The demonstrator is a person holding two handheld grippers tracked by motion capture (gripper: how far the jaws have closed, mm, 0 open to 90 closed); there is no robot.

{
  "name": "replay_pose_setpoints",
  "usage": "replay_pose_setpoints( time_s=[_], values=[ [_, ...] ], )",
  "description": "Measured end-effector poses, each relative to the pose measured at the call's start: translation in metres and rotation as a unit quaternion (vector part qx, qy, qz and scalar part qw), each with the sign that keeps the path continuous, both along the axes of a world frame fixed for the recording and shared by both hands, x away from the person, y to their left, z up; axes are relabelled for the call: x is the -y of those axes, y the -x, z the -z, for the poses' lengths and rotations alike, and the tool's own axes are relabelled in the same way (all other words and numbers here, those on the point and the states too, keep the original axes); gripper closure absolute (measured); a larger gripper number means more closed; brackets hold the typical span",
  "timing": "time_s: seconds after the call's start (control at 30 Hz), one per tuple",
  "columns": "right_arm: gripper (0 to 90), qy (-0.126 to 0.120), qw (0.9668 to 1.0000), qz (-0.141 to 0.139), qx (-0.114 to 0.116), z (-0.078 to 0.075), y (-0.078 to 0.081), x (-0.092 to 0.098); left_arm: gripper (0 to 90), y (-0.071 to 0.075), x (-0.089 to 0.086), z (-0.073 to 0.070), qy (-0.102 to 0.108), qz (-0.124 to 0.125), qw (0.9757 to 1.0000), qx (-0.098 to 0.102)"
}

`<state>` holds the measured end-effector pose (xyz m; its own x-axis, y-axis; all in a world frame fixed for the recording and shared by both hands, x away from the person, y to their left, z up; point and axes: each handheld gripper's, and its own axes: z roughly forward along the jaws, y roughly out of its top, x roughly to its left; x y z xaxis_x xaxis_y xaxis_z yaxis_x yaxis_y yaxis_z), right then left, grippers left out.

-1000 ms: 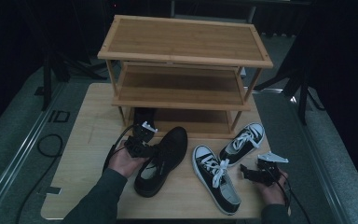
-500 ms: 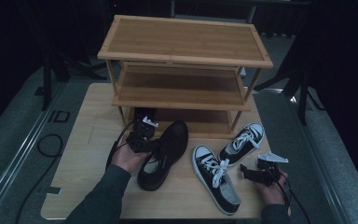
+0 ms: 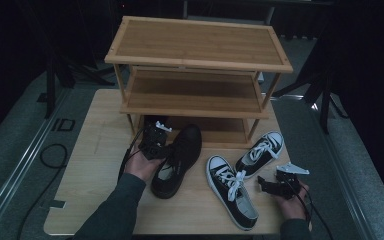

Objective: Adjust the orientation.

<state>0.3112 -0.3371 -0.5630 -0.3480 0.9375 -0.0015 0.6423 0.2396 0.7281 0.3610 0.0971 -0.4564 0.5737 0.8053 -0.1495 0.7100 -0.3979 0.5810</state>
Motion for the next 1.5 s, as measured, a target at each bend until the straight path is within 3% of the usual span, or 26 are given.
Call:
replay_pose_setpoints(
  time_s=[0.43,0.57,1.07,1.33,1.5],
  values=[
    [15.9,0.000,1.0000,0.000,0.000,0.000,0.000,0.000,85.1,-0.009,0.003,0.004,-0.004,-0.037,0.9992,0.015],
    [15.9,0.000,1.0000,0.000,0.000,0.000,0.000,0.000,85.0,-0.012,0.001,0.004,0.003,-0.049,0.9982,0.034],
    [15.9,0.000,1.0000,0.000,0.000,0.000,0.000,0.000,84.9,-0.027,-0.001,0.012,-0.005,-0.077,0.9955,0.055],
    [15.9,0.000,1.0000,0.000,0.000,0.000,0.000,0.000,84.9,-0.034,0.002,0.015,-0.022,-0.098,0.9914,0.083],
    [15.9,0.000,1.0000,0.000,0.000,0.000,0.000,0.000,84.9,-0.037,0.007,0.016,-0.031,-0.118,0.9867,0.108]
  ],
)
